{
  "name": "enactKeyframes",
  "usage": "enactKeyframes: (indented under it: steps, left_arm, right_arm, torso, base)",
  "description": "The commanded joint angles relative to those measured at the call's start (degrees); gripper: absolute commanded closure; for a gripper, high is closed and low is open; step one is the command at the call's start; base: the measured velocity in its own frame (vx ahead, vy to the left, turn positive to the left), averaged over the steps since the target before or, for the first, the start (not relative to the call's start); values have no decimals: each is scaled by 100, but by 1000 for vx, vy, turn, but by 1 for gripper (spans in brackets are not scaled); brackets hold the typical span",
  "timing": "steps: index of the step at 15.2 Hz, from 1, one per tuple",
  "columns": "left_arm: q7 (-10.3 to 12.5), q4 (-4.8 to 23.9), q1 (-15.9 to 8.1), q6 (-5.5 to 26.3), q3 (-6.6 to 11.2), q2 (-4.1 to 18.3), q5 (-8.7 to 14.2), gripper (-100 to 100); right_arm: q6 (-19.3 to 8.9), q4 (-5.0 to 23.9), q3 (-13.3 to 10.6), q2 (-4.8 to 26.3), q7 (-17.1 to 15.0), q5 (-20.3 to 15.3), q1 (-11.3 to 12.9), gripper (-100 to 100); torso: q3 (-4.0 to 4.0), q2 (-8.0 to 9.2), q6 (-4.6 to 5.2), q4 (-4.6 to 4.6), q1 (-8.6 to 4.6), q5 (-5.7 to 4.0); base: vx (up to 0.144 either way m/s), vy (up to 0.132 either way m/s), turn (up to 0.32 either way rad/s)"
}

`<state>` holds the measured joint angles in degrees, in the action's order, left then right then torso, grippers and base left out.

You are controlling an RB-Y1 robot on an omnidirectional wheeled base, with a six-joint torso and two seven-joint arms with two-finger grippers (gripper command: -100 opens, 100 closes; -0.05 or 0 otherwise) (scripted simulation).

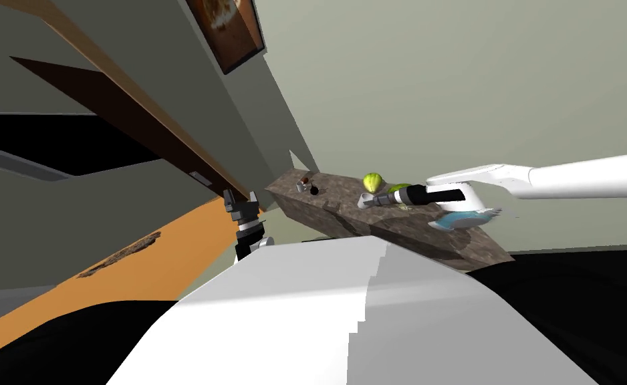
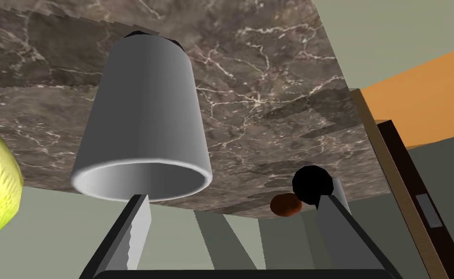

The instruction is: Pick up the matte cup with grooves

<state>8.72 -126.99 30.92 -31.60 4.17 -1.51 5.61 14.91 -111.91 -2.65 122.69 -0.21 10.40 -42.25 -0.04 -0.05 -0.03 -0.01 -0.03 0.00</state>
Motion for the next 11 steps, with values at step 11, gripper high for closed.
enactKeyframes:
  steps: [11]
  left_arm:
    - [0,0,0,0,0,0,0,0]
  right_arm:
    - [-141,139,-50,1502,-132,110,-444,-100]
  torso:
    - [1,1,1,1,1,0]
  base:
    - [-20,-23,134]
